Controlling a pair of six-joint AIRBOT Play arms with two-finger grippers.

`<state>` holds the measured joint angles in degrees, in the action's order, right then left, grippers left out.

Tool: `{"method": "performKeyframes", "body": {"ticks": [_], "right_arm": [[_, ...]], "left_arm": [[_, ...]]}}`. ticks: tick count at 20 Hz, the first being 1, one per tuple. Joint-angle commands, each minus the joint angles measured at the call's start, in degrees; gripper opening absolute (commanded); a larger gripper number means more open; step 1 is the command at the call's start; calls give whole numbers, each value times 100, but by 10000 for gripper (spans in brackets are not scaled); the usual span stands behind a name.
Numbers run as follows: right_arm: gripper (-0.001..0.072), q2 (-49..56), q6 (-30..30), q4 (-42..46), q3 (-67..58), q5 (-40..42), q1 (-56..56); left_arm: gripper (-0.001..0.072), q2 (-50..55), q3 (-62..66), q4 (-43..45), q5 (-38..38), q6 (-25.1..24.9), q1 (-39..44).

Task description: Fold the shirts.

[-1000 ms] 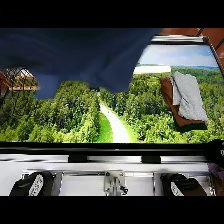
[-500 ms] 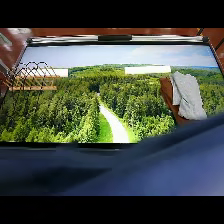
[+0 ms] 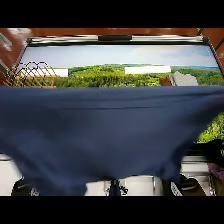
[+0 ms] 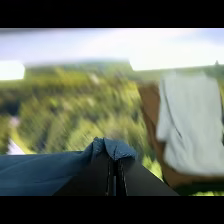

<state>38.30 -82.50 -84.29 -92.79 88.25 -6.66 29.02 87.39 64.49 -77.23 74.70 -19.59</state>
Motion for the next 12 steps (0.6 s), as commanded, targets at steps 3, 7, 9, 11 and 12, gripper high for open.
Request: {"method": "performKeyframes", "body": {"ticks": [3, 7, 9, 11, 12], "right_arm": [[81, 1821, 107, 258, 1185, -673, 4], [81, 3595, 101, 94, 1322, -3075, 4], [81, 4236, 170, 31, 1322, -4496, 4], [81, 4712, 208, -409, 1322, -5761, 4], [81, 4896, 210, -479, 1322, -6220, 4]], "left_arm": [[35, 1606, -1322, -610, 74, -92, 221], [36, 3512, -1394, -671, 1910, -590, 938], [36, 4409, -1117, -671, 2651, -656, 1156], [36, 5121, -903, -673, 3429, -651, 1290], [36, 5412, -817, -675, 3783, -654, 1346]]}}
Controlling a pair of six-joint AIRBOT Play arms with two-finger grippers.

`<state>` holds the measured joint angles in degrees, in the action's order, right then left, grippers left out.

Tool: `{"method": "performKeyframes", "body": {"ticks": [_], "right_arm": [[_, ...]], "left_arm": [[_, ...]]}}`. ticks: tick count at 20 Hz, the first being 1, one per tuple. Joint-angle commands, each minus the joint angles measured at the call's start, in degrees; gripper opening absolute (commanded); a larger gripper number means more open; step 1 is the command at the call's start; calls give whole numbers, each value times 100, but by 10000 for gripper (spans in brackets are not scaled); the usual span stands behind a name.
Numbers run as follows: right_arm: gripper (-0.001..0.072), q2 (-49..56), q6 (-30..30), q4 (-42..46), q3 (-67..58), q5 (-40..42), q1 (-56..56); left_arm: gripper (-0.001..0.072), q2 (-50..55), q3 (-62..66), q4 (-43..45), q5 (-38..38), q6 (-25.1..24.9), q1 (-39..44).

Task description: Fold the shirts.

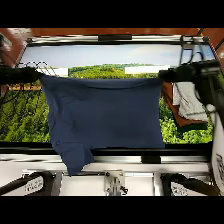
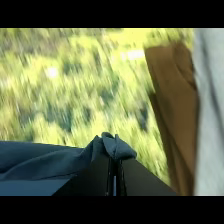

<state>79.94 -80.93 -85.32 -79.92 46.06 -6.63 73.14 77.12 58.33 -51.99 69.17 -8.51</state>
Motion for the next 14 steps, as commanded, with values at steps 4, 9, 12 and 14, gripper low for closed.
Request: {"method": "performKeyframes", "body": {"ticks": [4, 9, 12, 14], "right_arm": [[81, 1233, 79, -295, 35, -2457, 87], [81, 1742, 557, -533, 35, -2085, 92], [81, 1729, 610, -566, 35, -1836, 116], [81, 1587, 612, -592, 28, -1475, 195]], "left_arm": [[36, 1714, 278, -59, 2260, -98, 476], [36, 2221, 278, -55, 2201, -101, 695], [36, 2247, 280, 42, 1679, -105, 612], [36, 2164, 280, 170, 1091, -101, 472]]}}
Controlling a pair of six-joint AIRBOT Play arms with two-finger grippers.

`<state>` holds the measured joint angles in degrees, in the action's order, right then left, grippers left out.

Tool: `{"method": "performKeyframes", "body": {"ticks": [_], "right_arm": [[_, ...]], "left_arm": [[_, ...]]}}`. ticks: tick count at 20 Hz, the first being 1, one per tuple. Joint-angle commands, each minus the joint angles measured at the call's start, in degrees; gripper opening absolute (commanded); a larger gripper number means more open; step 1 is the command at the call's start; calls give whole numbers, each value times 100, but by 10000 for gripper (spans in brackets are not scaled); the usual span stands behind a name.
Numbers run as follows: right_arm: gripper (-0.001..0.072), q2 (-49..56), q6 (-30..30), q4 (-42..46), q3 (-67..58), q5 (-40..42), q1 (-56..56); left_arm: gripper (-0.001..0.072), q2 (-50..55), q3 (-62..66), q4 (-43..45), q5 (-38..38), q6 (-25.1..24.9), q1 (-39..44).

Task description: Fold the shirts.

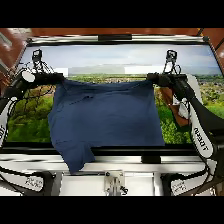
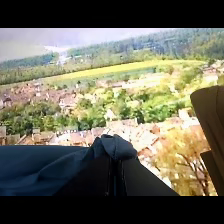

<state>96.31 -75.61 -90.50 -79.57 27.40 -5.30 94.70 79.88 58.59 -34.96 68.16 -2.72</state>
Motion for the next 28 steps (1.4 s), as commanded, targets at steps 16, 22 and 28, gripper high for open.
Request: {"method": "performKeyframes", "body": {"ticks": [16, 22, 28], "right_arm": [[81, -354, -826, -538, -4, 4183, 341], [81, -70, -852, -673, -4, 4527, 341], [81, -72, -872, -402, -4, 4575, 345]], "left_arm": [[35, -15, 0, 142, -4527, 308, -743], [35, 87, -142, 142, -4540, 761, -728], [35, 85, -179, 269, -4649, 758, -772]]}}
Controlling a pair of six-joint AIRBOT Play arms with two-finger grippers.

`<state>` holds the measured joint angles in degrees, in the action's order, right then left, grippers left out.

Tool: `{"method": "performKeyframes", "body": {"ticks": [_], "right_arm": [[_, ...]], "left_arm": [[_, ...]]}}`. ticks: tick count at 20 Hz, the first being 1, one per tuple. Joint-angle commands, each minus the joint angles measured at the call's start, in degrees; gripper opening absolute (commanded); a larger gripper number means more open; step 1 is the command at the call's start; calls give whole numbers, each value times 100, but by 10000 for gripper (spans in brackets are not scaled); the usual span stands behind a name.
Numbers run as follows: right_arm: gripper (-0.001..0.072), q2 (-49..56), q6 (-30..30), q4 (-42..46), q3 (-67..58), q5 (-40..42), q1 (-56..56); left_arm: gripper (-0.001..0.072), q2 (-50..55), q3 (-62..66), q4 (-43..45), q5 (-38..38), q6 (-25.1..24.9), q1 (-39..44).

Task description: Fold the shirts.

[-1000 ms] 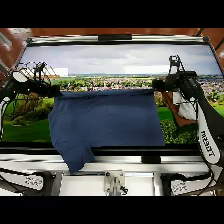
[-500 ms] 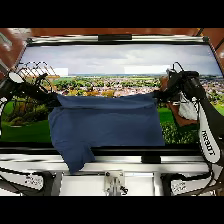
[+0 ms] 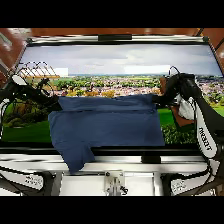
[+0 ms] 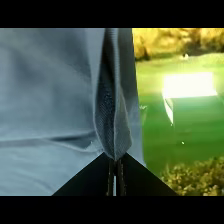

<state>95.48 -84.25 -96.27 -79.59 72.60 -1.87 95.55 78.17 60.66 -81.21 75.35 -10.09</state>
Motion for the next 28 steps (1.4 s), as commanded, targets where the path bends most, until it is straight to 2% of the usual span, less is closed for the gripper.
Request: {"method": "performKeyframes", "body": {"ticks": [1, 10, 11, 12, 13, 14, 15, 17, 19, 21, 25, 28], "right_arm": [[81, 11, -15, 269, -4, 55, 4], [81, 11, -114, 282, -2, -55, 2], [102, 11, -114, 186, -2, -52, 2], [256, 11, -114, 157, -4, -52, 2], [467, -2, -140, 153, -4, 9, 2], [472, -31, -269, 157, -4, 190, 2], [472, -87, -463, 203, -4, 452, 4], [473, -302, -868, 459, -2, 1215, 4], [473, -581, -944, 734, 13, 1657, 94], [473, -1071, -942, 518, 299, 1587, 348], [473, -2245, -990, 352, 1733, 1307, 1147], [473, -2889, -1174, 267, 2680, 1207, 1722]], "left_arm": [[35, 2, 26, 61, -11, 37, -70], [35, 37, 225, 63, 142, 42, -210], [36, 37, 225, 63, 118, 44, -210], [97, 37, 225, 61, 98, 79, -210], [312, 35, 229, 61, 52, 229, -212], [489, 28, 234, 63, -111, 385, -219], [548, 4, 232, 66, -334, 356, -240], [543, -122, 227, 68, -896, 339, -369], [534, -503, 2, 66, -1200, 308, -575], [534, -1147, -772, 66, -1137, 111, -835], [535, -2570, -3285, 61, -656, -426, -1609], [535, -3213, -4341, 61, -533, -726, -2068]]}}
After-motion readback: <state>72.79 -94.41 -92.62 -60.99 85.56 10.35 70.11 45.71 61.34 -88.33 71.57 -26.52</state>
